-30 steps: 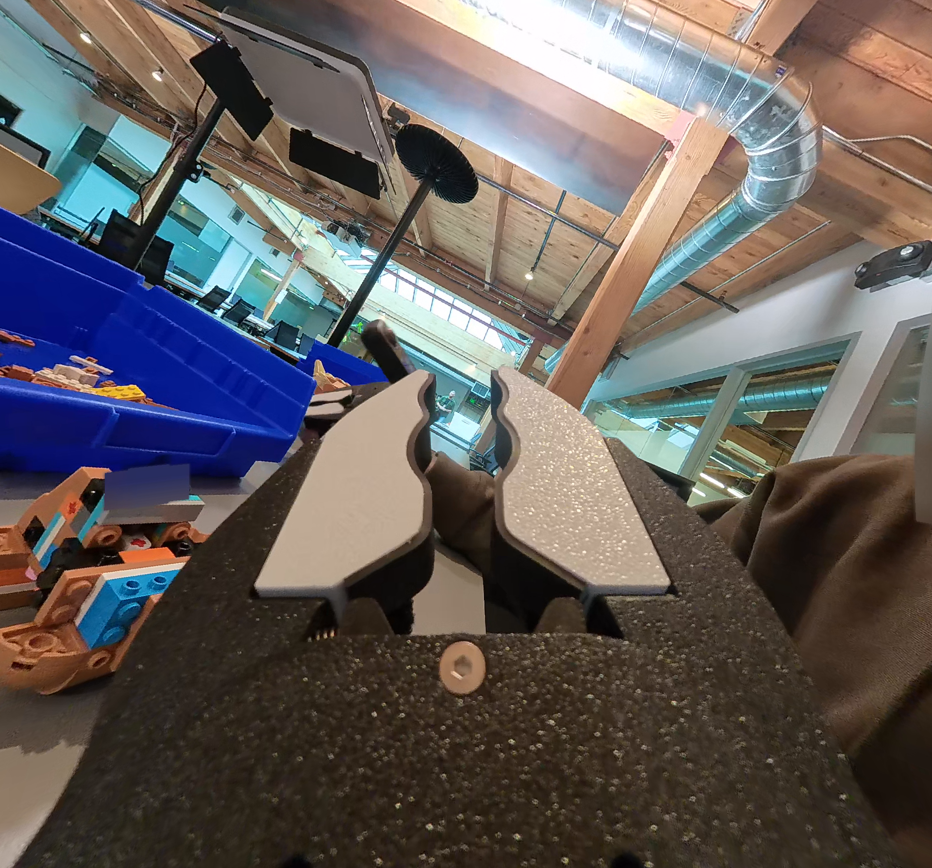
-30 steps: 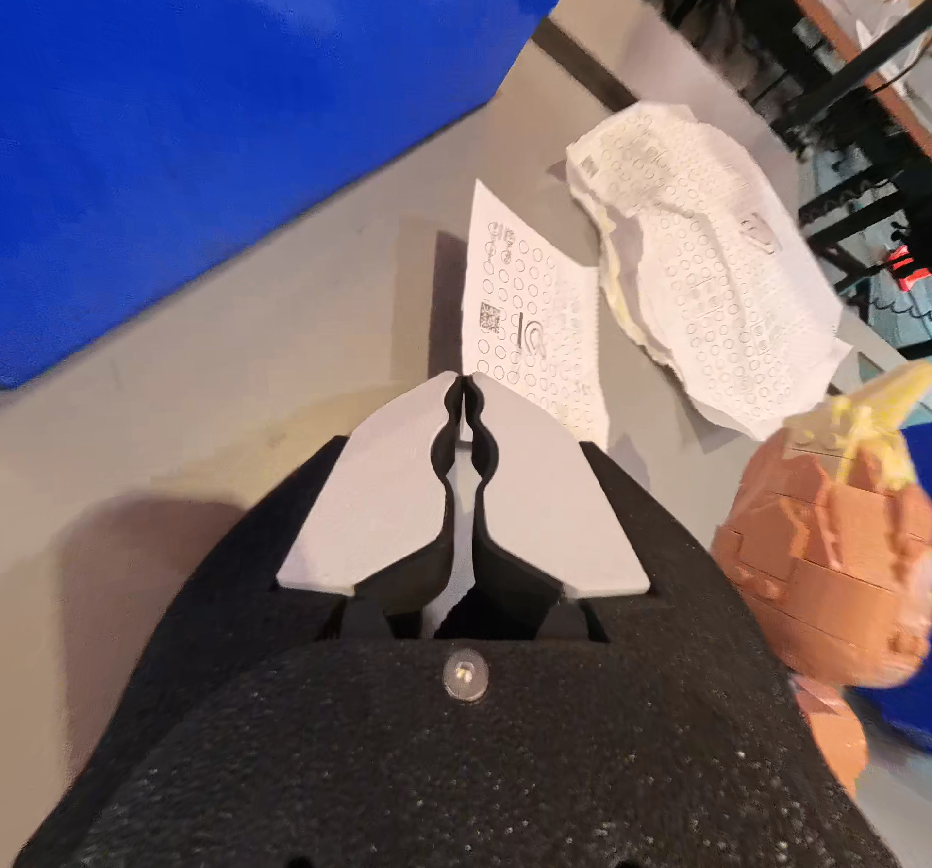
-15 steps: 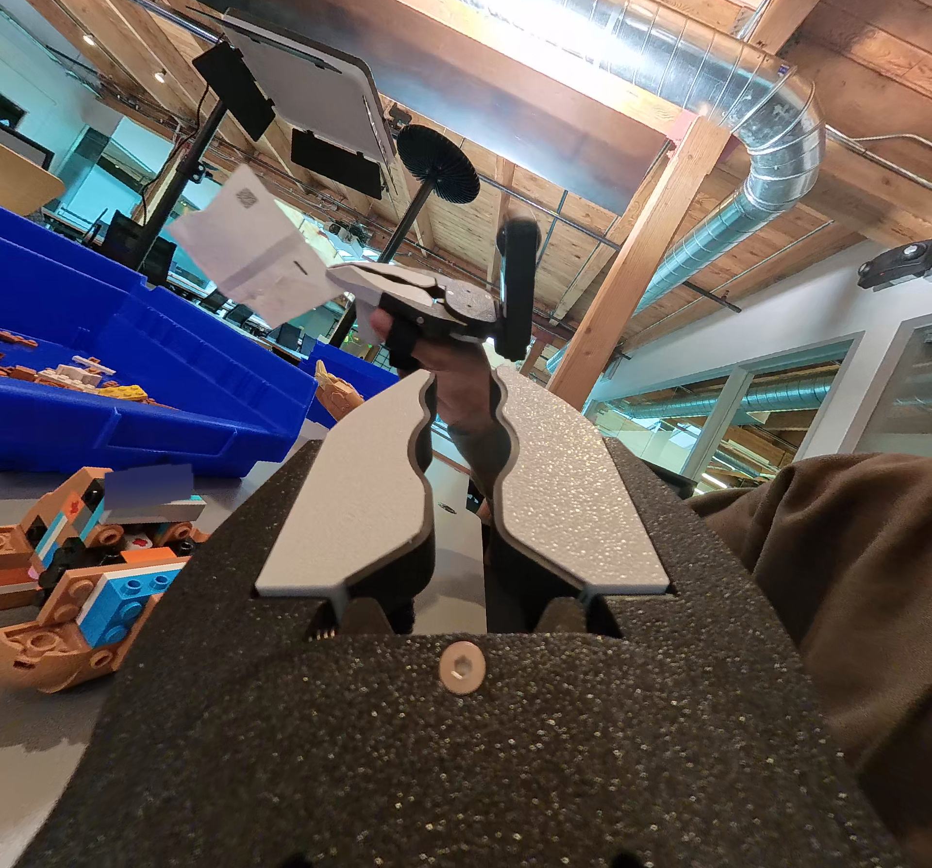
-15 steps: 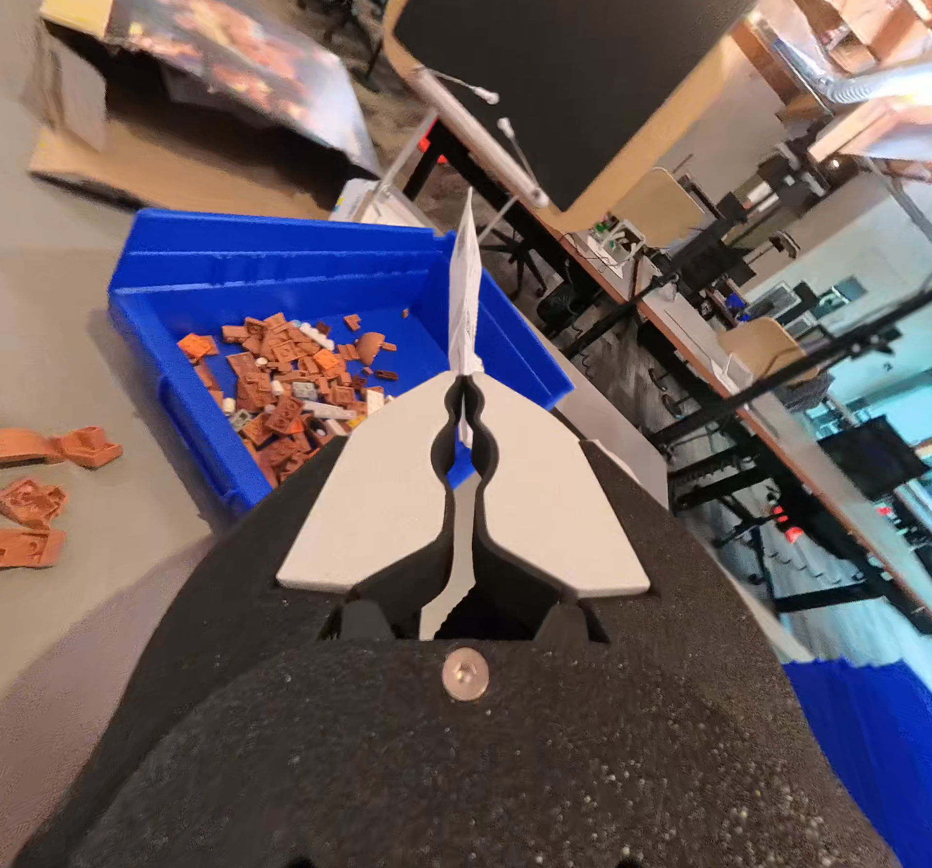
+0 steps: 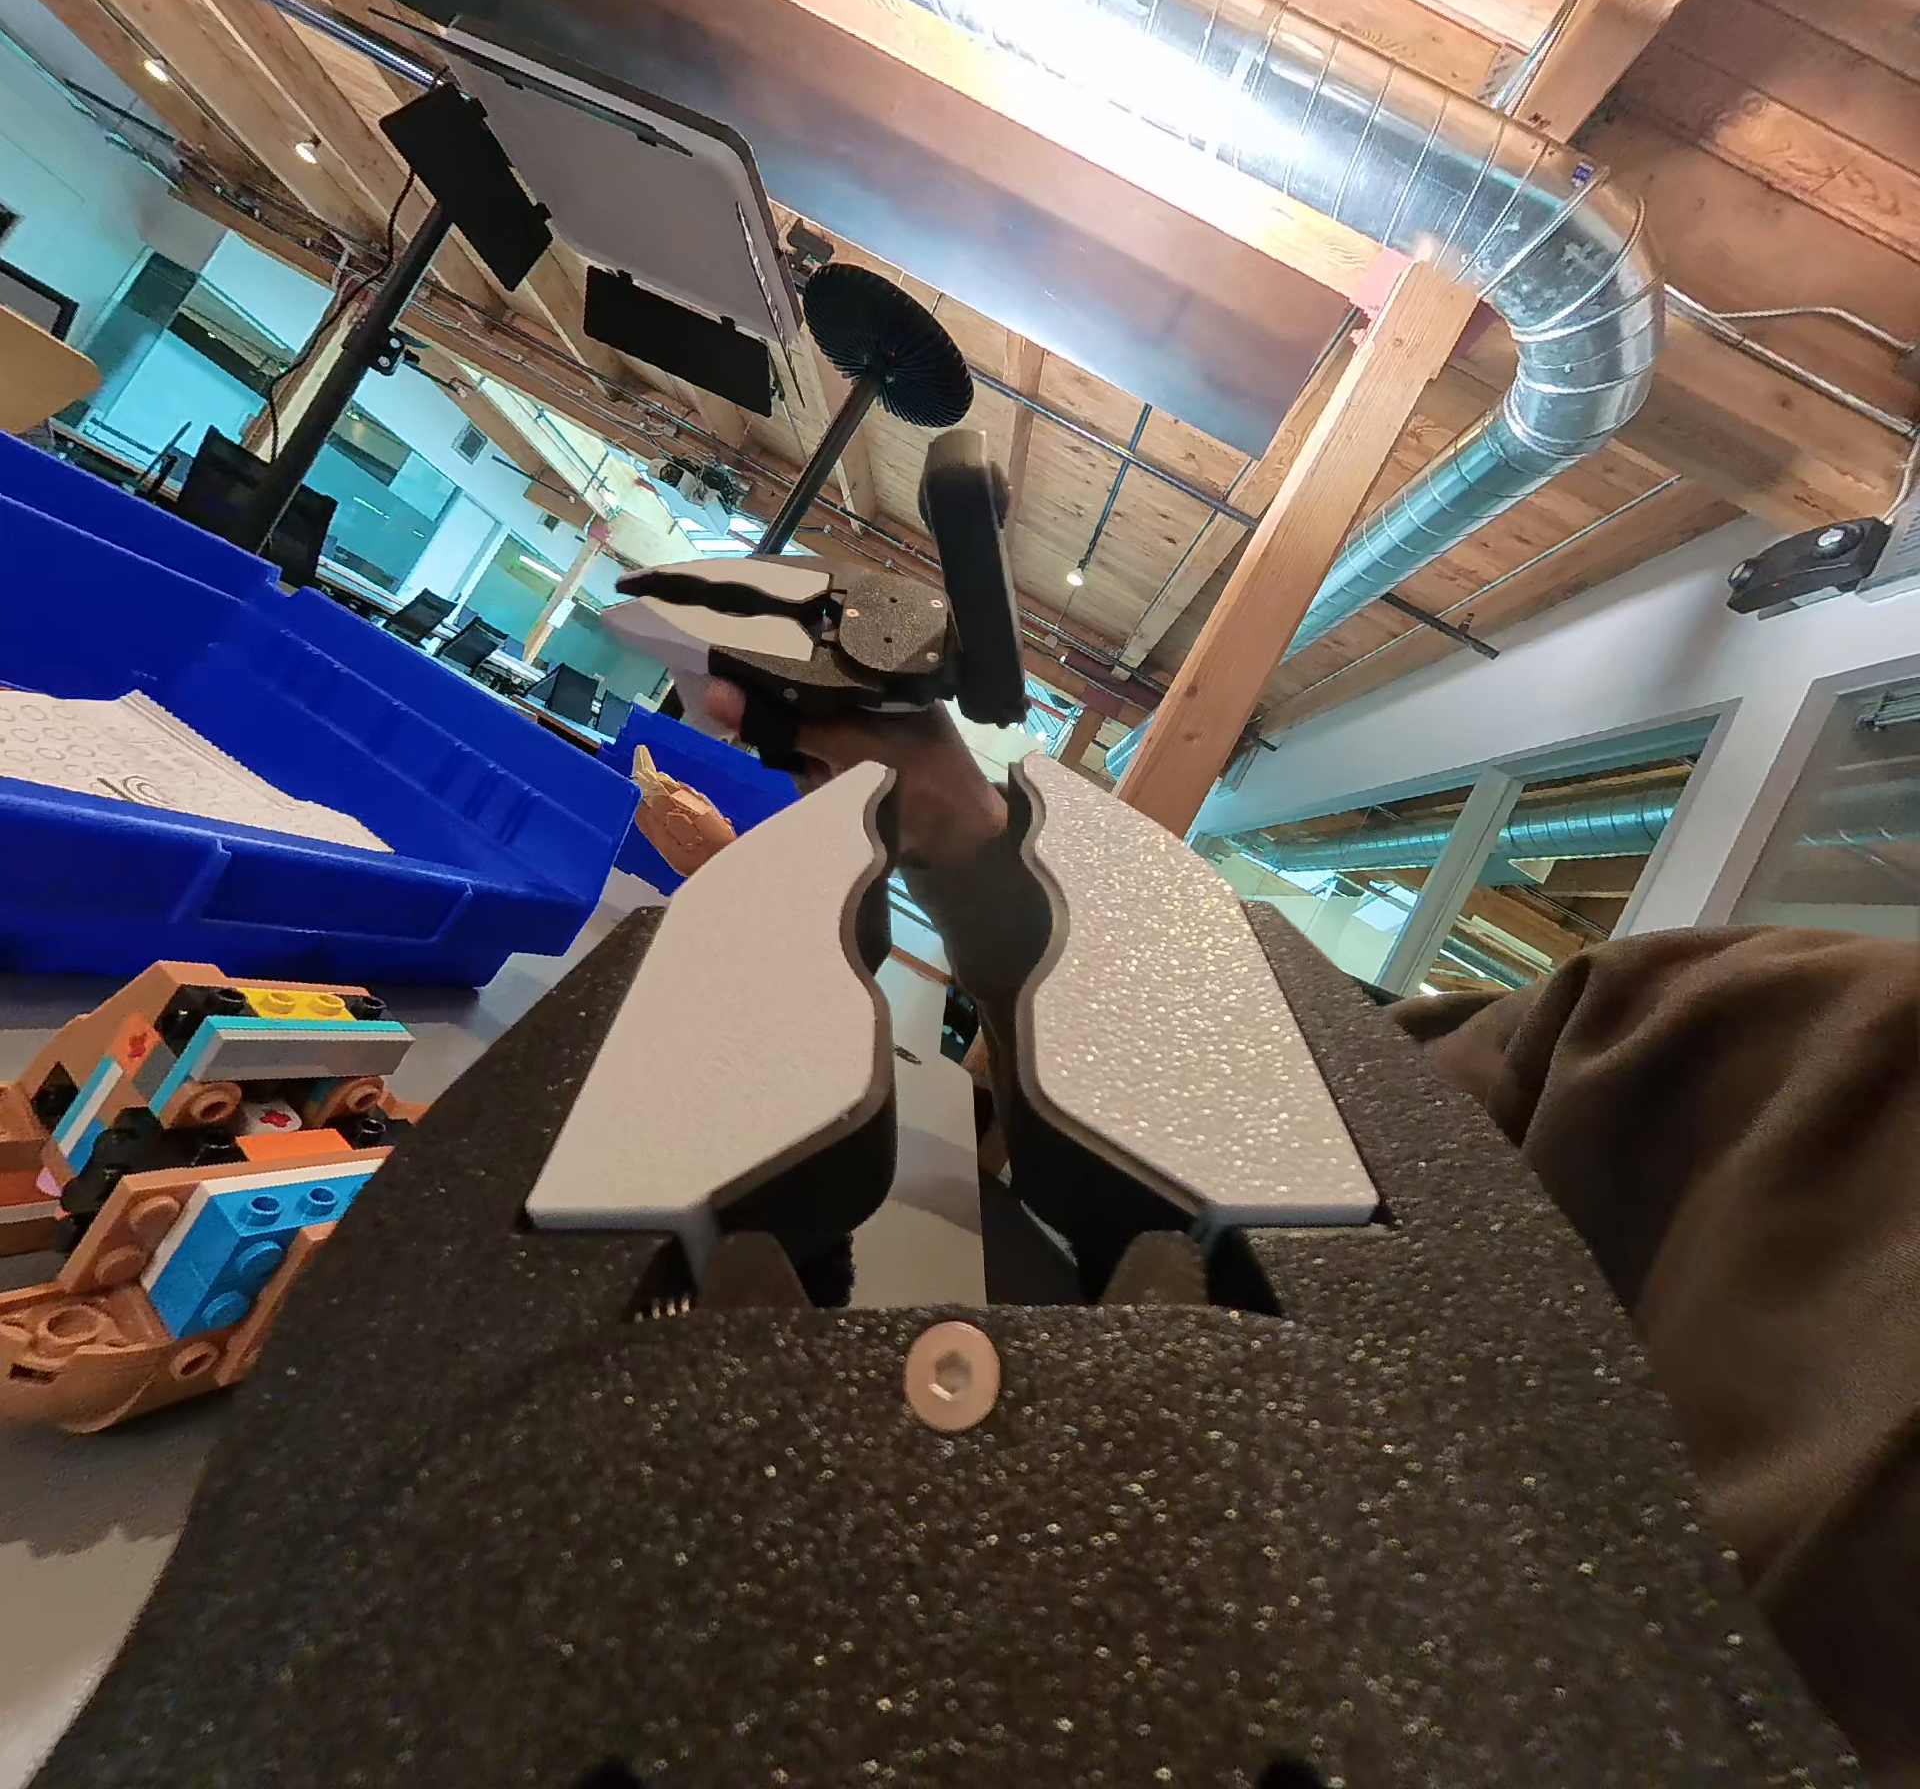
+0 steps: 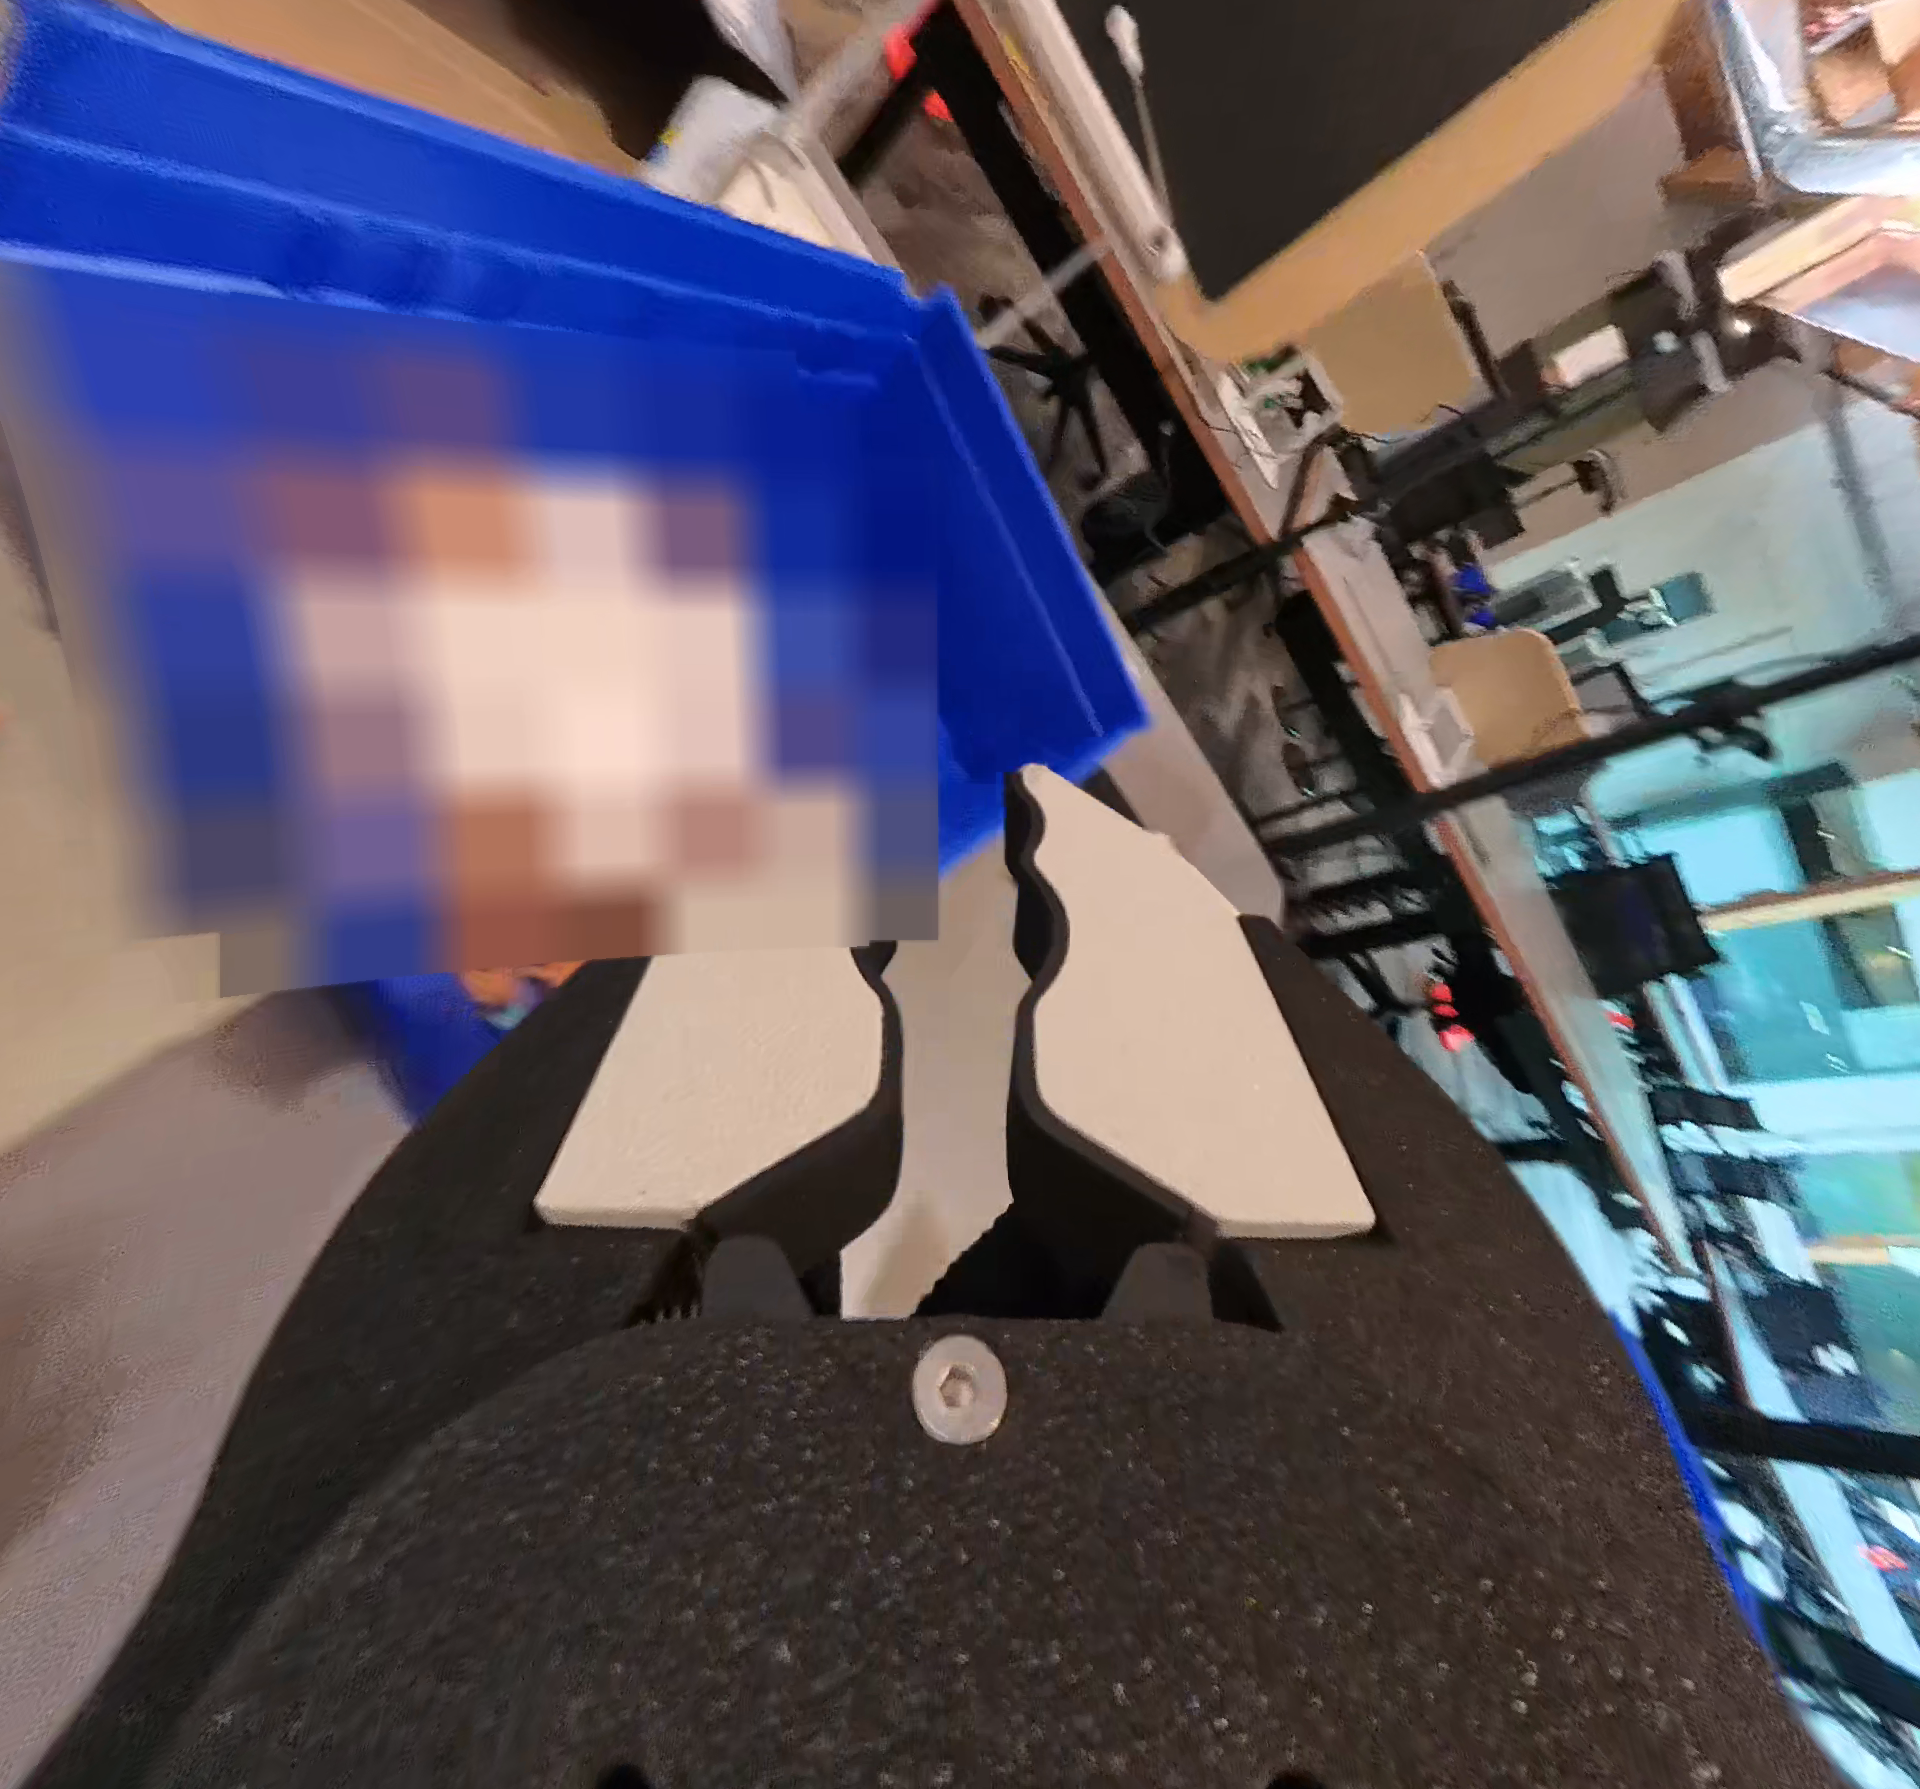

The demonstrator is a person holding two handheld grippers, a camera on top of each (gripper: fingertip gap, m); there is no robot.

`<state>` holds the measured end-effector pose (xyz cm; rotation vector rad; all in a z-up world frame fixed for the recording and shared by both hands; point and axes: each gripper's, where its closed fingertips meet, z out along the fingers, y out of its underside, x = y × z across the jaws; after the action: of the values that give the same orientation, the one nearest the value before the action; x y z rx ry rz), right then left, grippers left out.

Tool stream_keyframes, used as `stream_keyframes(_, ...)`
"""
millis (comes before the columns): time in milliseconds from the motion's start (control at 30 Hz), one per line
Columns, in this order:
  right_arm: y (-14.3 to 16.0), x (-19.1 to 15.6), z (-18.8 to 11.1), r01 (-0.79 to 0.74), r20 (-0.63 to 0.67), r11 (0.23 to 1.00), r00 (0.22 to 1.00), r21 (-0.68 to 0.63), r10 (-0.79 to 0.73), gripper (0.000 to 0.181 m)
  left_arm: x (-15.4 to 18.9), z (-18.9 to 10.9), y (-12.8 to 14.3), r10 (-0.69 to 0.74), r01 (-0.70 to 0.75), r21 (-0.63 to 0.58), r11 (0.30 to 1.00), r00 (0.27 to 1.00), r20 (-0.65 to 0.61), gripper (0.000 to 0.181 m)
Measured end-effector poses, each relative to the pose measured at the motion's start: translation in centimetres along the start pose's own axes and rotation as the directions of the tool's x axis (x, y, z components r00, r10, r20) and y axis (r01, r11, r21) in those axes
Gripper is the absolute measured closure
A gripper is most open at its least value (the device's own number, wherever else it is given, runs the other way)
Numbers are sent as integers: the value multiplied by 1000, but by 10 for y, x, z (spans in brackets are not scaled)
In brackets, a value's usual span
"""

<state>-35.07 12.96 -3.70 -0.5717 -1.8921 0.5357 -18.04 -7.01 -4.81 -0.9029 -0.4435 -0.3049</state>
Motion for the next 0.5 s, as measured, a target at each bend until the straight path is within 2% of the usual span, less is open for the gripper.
stream_keyframes(100, 41, 49, 10, 45, -29, 990, 998, -135, -50, 160, 0, 0, 0, -4, 4, 1, 1000, 1000, -1, 161)
stream_keyframes(233, 112, 93, 56, 157, 71, 925, 987, -347, -141, 157, 0, 1, 1, -1, 1, -5, 1000, 1000, 1, 161)
stream_keyframes(367, 172, 84, 99, 352, 302, 803, 926, -480, -225, 151, -1, 1, 2, 3, -3, -8, 1000, 1000, 8, 161)
stream_keyframes(433, 188, 81, 115, 422, 361, 745, 897, -517, -257, 149, -1, 1, 2, 5, -5, -10, 1000, 1000, 10, 161)
stream_keyframes(500, 194, 75, 130, 445, 406, 723, 881, -529, -245, 142, -1, 1, 2, 7, -7, -11, 1000, 1000, 9, 161)
